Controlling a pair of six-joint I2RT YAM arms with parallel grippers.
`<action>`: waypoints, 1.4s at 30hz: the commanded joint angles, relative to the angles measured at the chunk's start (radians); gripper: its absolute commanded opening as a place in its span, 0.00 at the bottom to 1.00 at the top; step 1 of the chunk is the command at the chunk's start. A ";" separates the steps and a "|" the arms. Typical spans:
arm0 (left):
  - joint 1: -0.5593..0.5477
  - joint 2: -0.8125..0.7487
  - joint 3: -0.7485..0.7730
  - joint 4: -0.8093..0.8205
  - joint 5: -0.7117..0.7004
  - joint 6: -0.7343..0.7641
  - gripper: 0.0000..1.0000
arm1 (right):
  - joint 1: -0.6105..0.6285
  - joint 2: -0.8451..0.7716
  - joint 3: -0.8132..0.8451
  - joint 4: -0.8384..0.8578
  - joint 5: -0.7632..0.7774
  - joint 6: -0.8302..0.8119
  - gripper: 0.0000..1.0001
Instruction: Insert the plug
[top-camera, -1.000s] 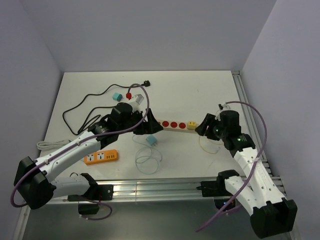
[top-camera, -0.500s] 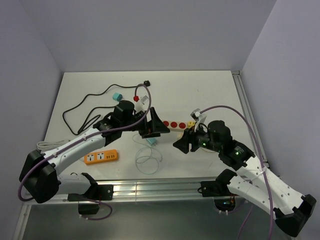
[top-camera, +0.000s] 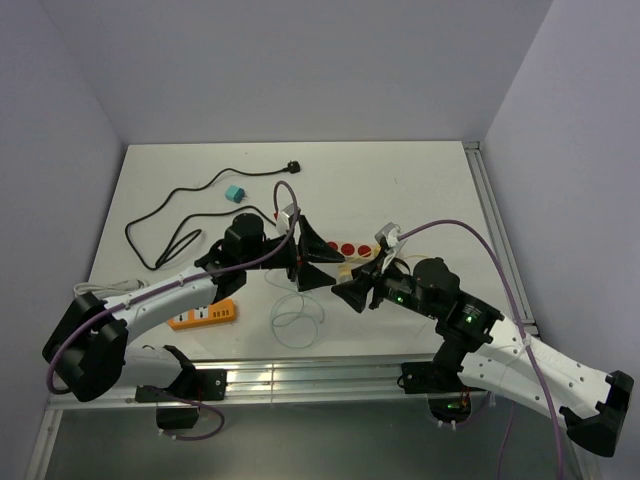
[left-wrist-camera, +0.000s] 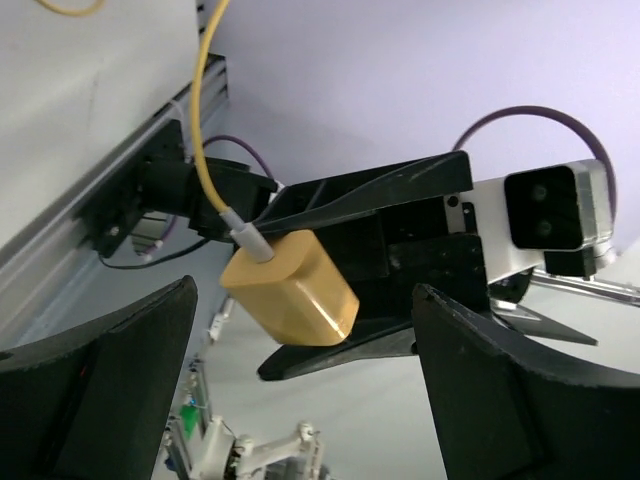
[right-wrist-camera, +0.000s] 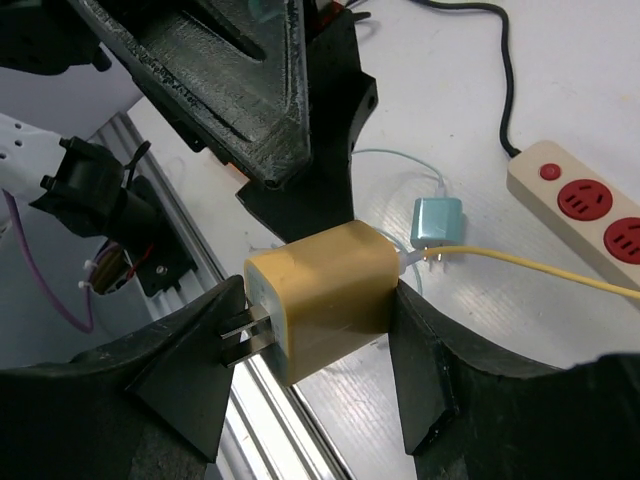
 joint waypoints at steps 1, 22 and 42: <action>-0.017 0.033 -0.033 0.195 0.043 -0.149 0.94 | 0.037 -0.015 -0.022 0.160 0.075 -0.013 0.00; -0.037 0.145 -0.063 0.451 0.128 -0.242 0.08 | 0.146 0.000 -0.077 0.253 0.216 0.015 0.18; 0.067 0.005 0.107 -0.244 0.037 0.571 0.00 | 0.146 -0.211 0.162 -0.295 0.233 0.128 0.92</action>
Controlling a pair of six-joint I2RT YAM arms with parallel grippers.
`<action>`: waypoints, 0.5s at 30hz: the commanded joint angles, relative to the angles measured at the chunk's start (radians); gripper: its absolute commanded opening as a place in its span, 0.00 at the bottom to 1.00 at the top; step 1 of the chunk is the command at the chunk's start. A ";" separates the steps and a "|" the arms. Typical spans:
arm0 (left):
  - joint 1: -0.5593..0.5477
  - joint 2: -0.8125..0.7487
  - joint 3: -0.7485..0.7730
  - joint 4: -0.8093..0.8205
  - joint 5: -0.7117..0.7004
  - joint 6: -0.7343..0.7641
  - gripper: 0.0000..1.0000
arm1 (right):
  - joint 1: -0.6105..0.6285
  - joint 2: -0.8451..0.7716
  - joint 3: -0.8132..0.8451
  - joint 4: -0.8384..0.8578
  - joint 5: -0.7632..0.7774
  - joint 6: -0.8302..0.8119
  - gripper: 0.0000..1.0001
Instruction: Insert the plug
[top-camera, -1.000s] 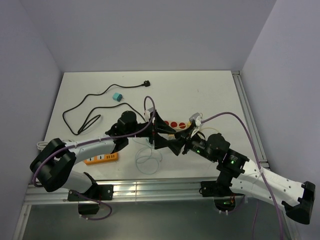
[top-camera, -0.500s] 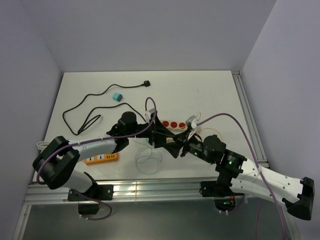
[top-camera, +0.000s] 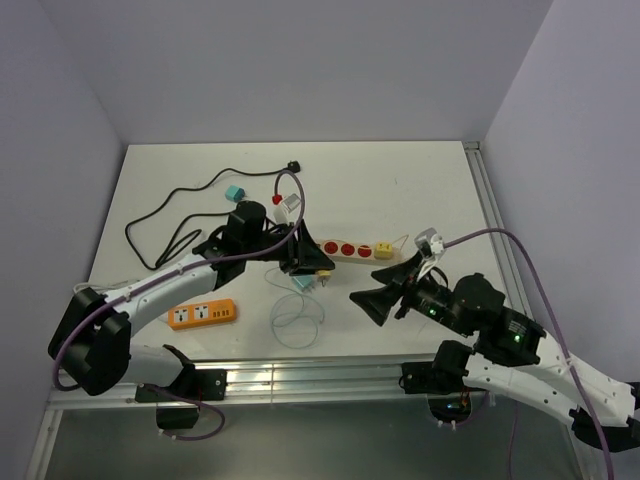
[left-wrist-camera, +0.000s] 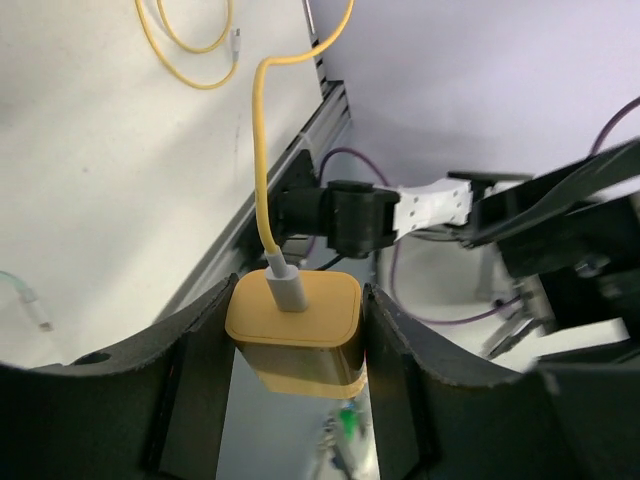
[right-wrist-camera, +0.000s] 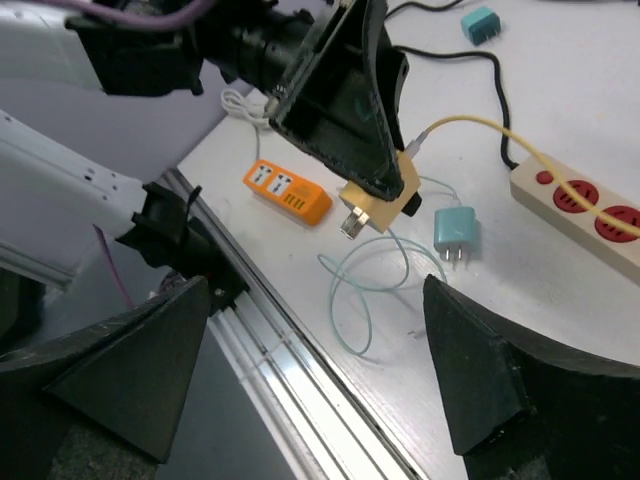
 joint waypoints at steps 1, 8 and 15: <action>0.007 -0.059 0.005 -0.019 0.033 0.174 0.00 | -0.002 -0.007 0.111 -0.103 0.049 0.038 0.95; -0.022 -0.190 -0.055 0.056 0.073 0.293 0.00 | -0.003 0.131 0.303 -0.220 0.114 0.127 0.98; -0.194 -0.325 -0.064 0.127 0.040 0.440 0.00 | -0.058 0.280 0.417 -0.179 -0.252 0.211 0.78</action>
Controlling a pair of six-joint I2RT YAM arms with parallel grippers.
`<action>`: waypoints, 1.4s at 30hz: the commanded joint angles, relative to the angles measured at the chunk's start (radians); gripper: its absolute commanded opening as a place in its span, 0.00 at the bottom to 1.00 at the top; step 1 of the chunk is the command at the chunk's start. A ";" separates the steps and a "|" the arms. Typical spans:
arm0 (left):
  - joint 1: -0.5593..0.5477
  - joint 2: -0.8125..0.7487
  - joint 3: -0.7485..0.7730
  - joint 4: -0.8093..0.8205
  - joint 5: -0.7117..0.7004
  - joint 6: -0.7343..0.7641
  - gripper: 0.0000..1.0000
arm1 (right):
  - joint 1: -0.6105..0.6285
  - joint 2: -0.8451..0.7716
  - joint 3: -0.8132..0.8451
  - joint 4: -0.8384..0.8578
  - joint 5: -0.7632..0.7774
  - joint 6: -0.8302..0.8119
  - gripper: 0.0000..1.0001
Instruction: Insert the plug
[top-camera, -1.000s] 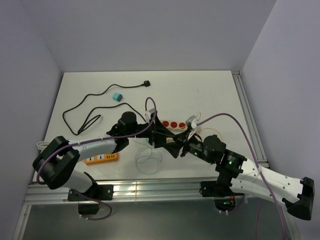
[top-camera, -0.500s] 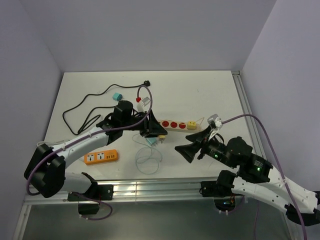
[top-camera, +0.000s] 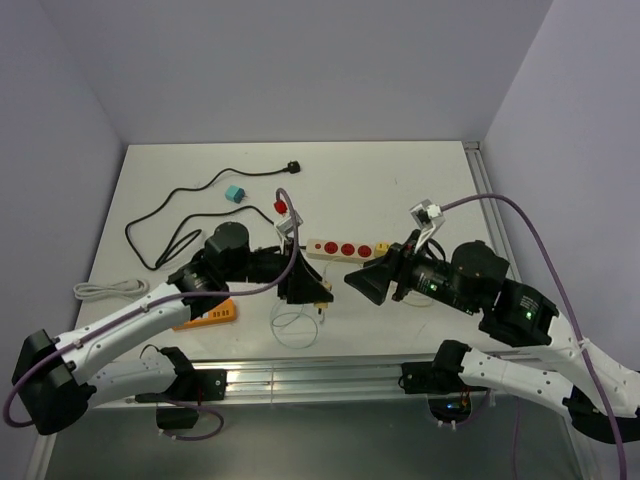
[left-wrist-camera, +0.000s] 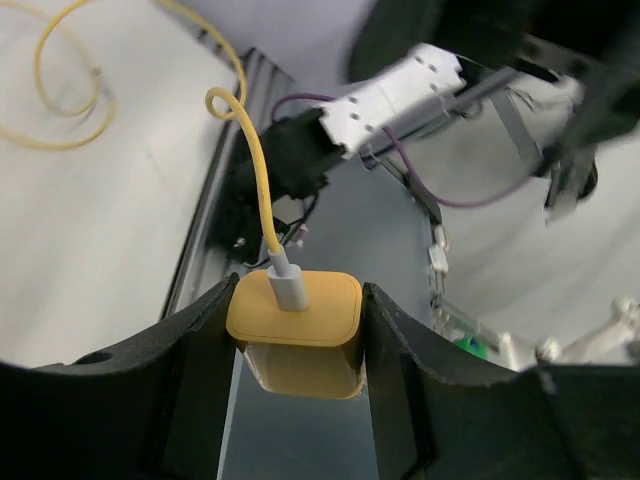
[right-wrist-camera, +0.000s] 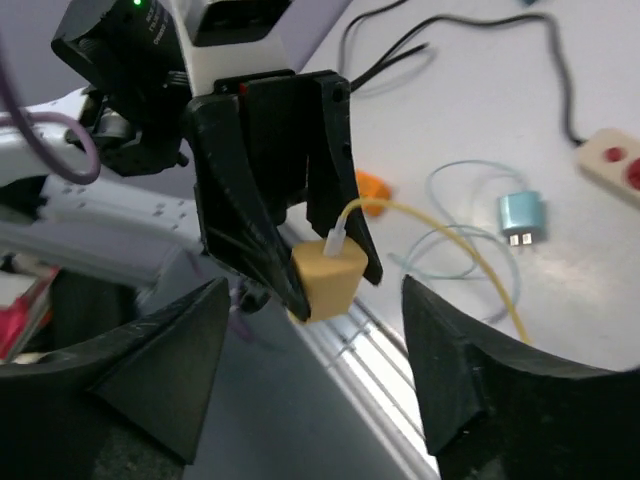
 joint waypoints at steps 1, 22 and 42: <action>-0.085 -0.058 0.001 0.106 0.003 0.117 0.00 | -0.064 0.058 0.056 0.050 -0.290 0.068 0.74; -0.168 -0.044 0.070 0.120 -0.062 0.175 0.00 | -0.090 0.034 -0.103 0.252 -0.358 0.141 0.53; -0.194 -0.068 0.062 0.044 -0.172 0.200 0.16 | -0.088 0.062 -0.128 0.310 -0.250 0.111 0.00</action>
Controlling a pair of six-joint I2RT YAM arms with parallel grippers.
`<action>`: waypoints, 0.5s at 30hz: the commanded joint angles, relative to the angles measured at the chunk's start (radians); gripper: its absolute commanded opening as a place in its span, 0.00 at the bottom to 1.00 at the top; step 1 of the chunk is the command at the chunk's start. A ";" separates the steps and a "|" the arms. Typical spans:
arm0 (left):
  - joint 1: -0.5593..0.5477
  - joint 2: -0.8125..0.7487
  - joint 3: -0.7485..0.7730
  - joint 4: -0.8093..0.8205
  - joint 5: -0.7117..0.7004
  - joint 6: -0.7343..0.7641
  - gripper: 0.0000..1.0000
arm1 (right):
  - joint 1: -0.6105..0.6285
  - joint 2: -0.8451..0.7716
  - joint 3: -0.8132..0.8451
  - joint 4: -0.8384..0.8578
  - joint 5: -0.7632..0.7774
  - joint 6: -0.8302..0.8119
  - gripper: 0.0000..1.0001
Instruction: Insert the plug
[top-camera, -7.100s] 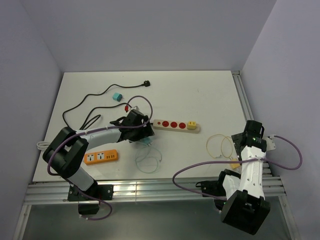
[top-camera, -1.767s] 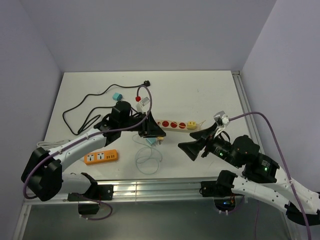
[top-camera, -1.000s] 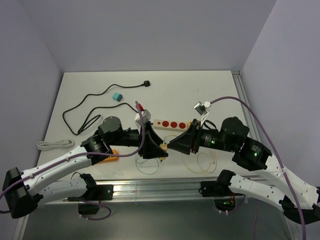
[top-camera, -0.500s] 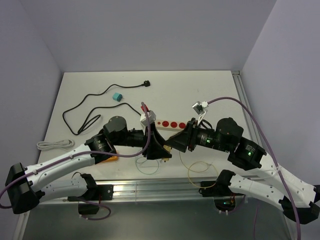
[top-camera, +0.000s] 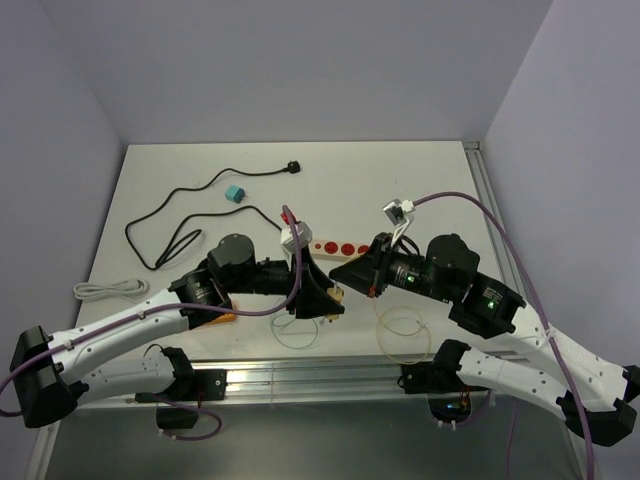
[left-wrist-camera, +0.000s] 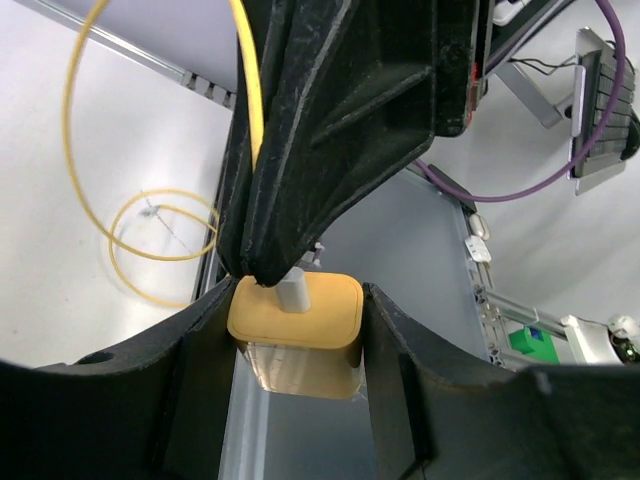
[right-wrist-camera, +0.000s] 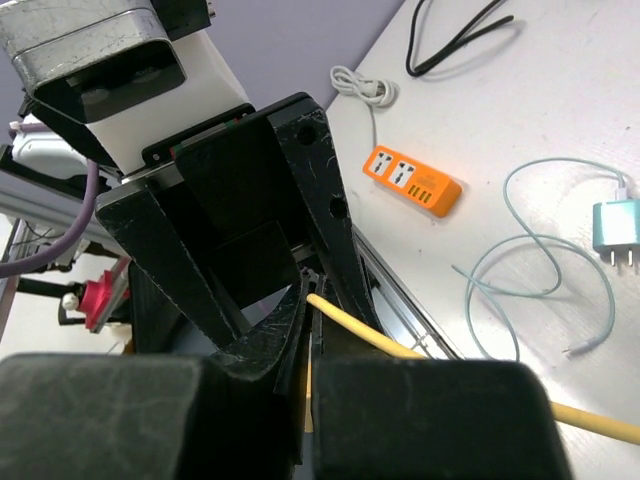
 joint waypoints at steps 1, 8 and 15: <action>-0.008 -0.042 0.021 -0.009 -0.067 0.019 0.30 | -0.003 -0.035 -0.021 0.066 0.018 -0.003 0.00; -0.008 -0.114 -0.059 0.006 -0.182 -0.010 0.64 | -0.004 -0.112 -0.050 0.101 0.074 0.021 0.00; -0.008 -0.209 -0.188 0.165 -0.220 -0.084 0.76 | -0.004 -0.149 -0.056 0.106 0.120 0.050 0.00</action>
